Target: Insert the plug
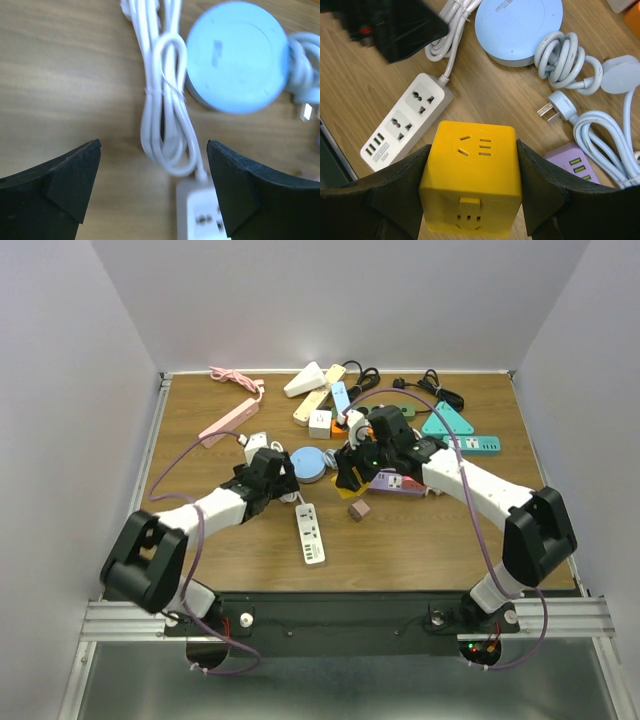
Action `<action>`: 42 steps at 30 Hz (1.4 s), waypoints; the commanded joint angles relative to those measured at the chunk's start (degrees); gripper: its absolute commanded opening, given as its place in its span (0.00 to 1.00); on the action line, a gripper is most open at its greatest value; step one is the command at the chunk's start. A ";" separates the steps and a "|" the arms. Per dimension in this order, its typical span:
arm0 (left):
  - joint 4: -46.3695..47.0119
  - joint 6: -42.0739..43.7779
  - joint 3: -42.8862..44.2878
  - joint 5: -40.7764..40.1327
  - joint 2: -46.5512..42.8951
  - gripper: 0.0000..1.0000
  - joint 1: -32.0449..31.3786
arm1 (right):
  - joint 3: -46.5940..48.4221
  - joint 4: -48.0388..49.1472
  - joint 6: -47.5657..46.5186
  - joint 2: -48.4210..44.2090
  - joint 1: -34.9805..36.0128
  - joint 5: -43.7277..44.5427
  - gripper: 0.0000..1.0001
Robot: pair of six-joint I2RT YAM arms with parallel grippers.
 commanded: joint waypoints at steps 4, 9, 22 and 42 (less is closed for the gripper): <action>5.06 6.24 7.98 1.39 12.43 0.99 2.20 | -1.81 3.26 1.34 -9.33 -0.04 1.34 0.00; 7.33 7.21 8.53 3.23 16.92 0.86 2.20 | -2.16 3.26 0.90 -11.71 -0.04 2.66 0.00; 3.92 12.92 9.23 3.33 13.42 0.00 2.37 | -2.78 3.61 1.69 -12.51 -0.04 5.03 0.00; 7.96 31.81 32.24 24.75 24.28 0.00 -0.08 | -5.15 4.93 5.56 -13.91 -2.33 12.24 0.00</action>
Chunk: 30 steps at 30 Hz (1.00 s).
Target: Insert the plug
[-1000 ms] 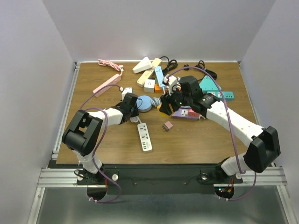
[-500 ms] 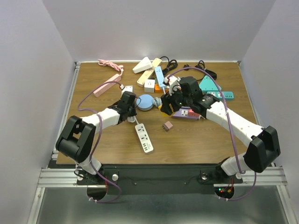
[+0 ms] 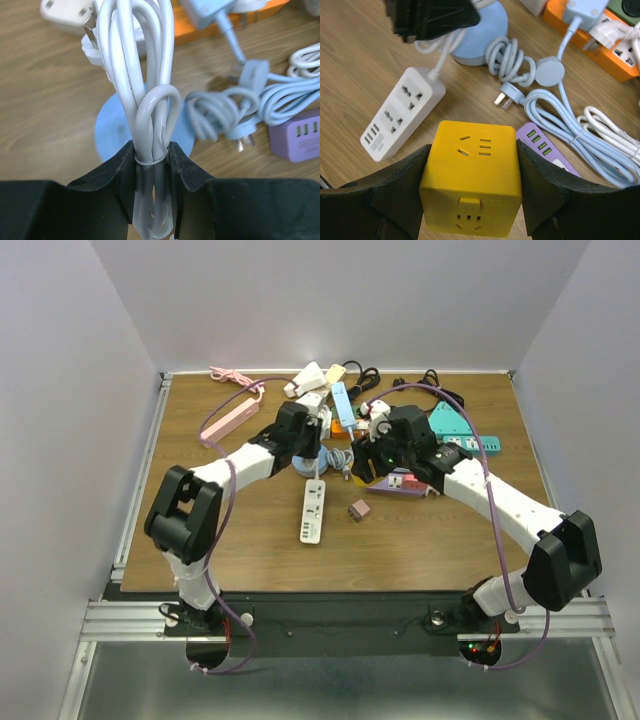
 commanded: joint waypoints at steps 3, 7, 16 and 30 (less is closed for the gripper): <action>2.97 8.75 14.15 10.52 10.95 0.00 -3.54 | -1.83 3.92 1.10 -3.90 -1.00 1.51 0.00; -1.51 12.35 20.58 12.91 17.82 0.00 -5.13 | -3.24 3.84 2.58 -5.75 -1.00 2.65 0.01; 0.14 12.01 21.03 8.87 15.84 0.77 -7.51 | -7.02 3.84 1.81 -8.92 -1.61 3.79 0.00; 8.58 4.81 -1.28 -4.66 -12.71 0.99 -8.12 | -4.21 -1.43 -11.20 -8.23 -3.89 -11.67 0.00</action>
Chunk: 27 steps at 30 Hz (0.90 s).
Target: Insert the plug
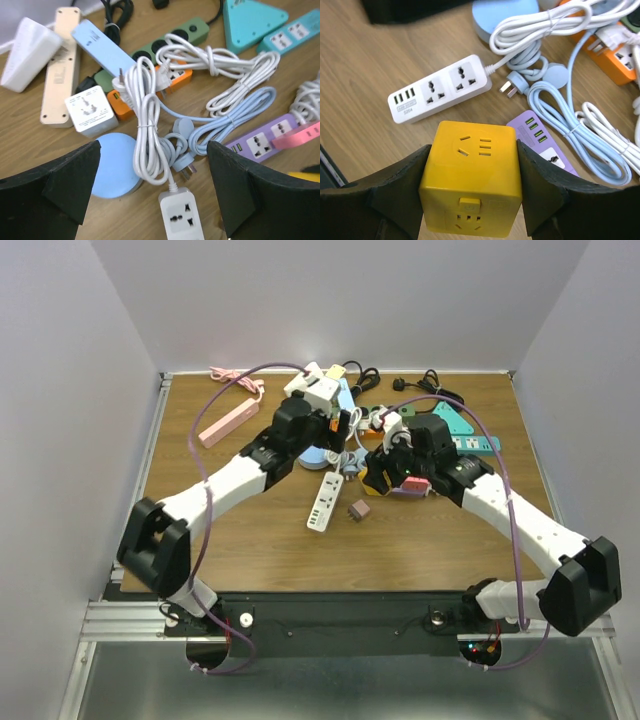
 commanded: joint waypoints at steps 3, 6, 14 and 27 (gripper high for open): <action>6.86 -5.34 -16.17 -6.15 -12.27 0.99 -2.55 | 5.39 -2.75 -5.92 2.54 -1.54 -6.76 0.01; 8.36 -7.88 -22.06 -6.69 -13.60 0.99 -4.40 | 6.97 -2.84 -6.71 2.90 -1.89 -6.85 0.00; 10.56 -11.15 -27.43 -8.62 -11.50 0.99 -7.75 | 7.69 -3.11 -5.92 2.64 -2.07 -6.85 0.00; 11.79 -14.22 -31.56 -10.03 -6.75 0.99 -11.96 | 7.16 -3.28 -5.57 3.68 -2.15 -7.02 0.00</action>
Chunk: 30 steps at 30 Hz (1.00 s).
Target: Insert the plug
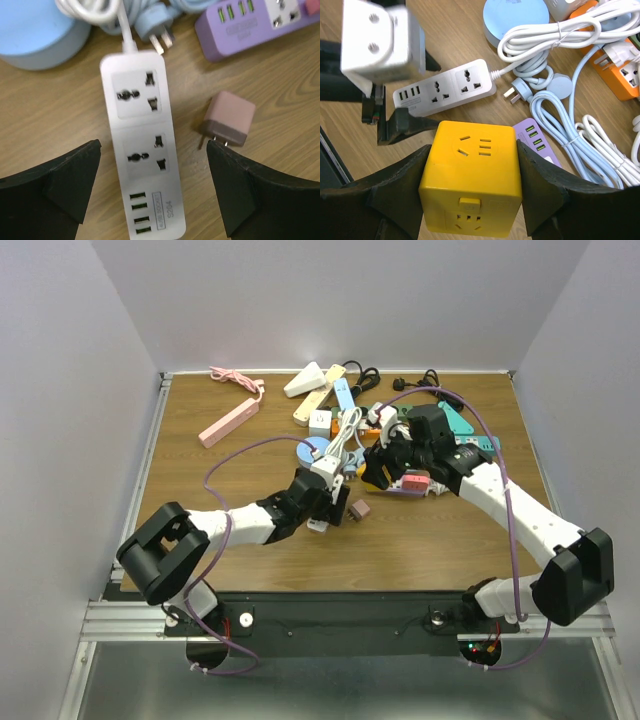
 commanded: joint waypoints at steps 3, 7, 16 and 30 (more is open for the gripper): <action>3.17 -2.60 -3.77 -1.07 1.21 0.99 -2.97 | 3.34 1.13 -0.65 1.77 -0.30 -2.31 0.00; 3.08 -3.83 -6.49 -0.72 1.39 0.92 -3.32 | 6.15 -0.79 -1.09 4.58 -0.30 -2.66 0.00; -6.22 -12.35 -5.71 -7.03 -0.73 0.86 -3.49 | 13.36 -4.76 -2.76 14.25 -0.03 -5.29 0.01; -21.79 -23.51 -6.23 -14.25 -8.63 0.97 -3.41 | 19.25 -4.93 -4.61 23.31 3.83 -5.91 0.00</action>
